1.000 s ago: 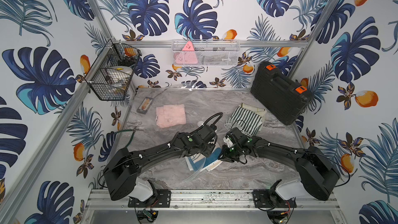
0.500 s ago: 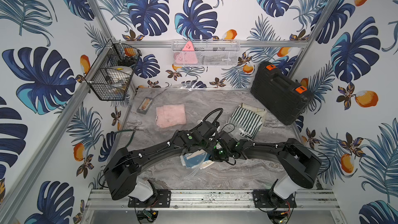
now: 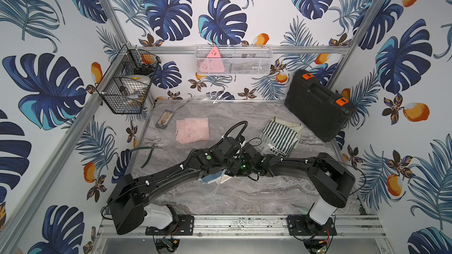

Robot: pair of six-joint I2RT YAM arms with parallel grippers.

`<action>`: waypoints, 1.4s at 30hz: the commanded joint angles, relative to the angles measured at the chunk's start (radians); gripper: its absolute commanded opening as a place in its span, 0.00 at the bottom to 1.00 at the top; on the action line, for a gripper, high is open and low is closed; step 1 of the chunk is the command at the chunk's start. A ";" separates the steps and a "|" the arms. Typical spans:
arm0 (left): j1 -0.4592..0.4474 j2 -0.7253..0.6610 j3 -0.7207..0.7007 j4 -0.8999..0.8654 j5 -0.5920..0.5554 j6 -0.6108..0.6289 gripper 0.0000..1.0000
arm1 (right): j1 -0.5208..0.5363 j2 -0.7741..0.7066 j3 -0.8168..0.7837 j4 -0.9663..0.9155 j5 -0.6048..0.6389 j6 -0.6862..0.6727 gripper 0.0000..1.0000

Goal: Place the folded towel into the vacuum bag
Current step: Place the towel in the vacuum bag, then adjust the vacuum bag at the center of the board.

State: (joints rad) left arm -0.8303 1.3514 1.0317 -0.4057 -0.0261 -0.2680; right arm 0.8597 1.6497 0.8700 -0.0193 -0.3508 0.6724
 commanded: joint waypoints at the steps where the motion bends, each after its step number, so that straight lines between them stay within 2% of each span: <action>1: 0.053 -0.029 -0.042 -0.081 0.004 -0.020 0.00 | -0.042 -0.156 -0.071 -0.175 -0.105 -0.064 0.78; 5: 0.109 -0.040 -0.074 -0.049 0.039 -0.019 0.00 | -0.117 -0.312 -0.142 -0.319 -0.238 -0.079 0.90; 8: 0.113 -0.022 -0.065 -0.040 0.060 -0.009 0.00 | -0.178 -0.368 -0.129 -0.394 -0.321 -0.084 0.90; 10: 0.113 -0.020 -0.061 -0.035 0.074 -0.014 0.00 | -0.235 -0.401 -0.114 -0.419 -0.426 -0.066 0.85; 13: 0.113 -0.033 -0.069 -0.022 0.134 -0.021 0.01 | -0.302 -0.474 -0.091 -0.415 -0.573 -0.008 0.71; 18: 0.113 -0.084 -0.103 0.014 0.258 -0.077 0.11 | -0.416 -0.493 -0.004 -0.463 -0.707 0.009 0.50; 21: 0.114 -0.131 -0.099 -0.013 0.304 -0.095 0.19 | -0.475 -0.459 0.086 -0.538 -0.718 -0.045 0.47; 26: 0.113 -0.207 -0.040 -0.126 0.349 -0.096 0.36 | -0.529 -0.364 0.304 -0.727 -0.598 -0.196 0.48; 28: 0.113 -0.222 -0.003 -0.161 0.329 -0.100 0.40 | -0.543 -0.308 0.393 -0.801 -0.458 -0.243 0.53; 30: 0.118 -0.213 0.036 -0.173 0.296 -0.105 0.41 | -0.546 -0.246 0.474 -0.857 -0.247 -0.257 0.60; 33: 0.142 -0.157 0.065 -0.108 0.256 -0.117 0.40 | -0.546 -0.147 0.559 -0.846 0.027 -0.246 0.64; 35: 0.156 -0.093 0.082 -0.041 0.244 -0.137 0.39 | -0.545 -0.077 0.590 -0.789 0.137 -0.242 0.66; 38: 0.166 0.016 0.101 0.060 0.217 -0.185 0.38 | -0.547 0.085 0.677 -0.754 0.205 -0.277 0.70; 42: 0.172 0.081 0.093 0.112 0.170 -0.226 0.38 | -0.547 0.281 0.818 -0.723 0.174 -0.301 0.75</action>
State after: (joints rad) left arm -0.6643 1.4155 1.1236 -0.3805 0.2008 -0.4469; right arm 0.3122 1.8595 1.6310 -0.7818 -0.2302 0.4057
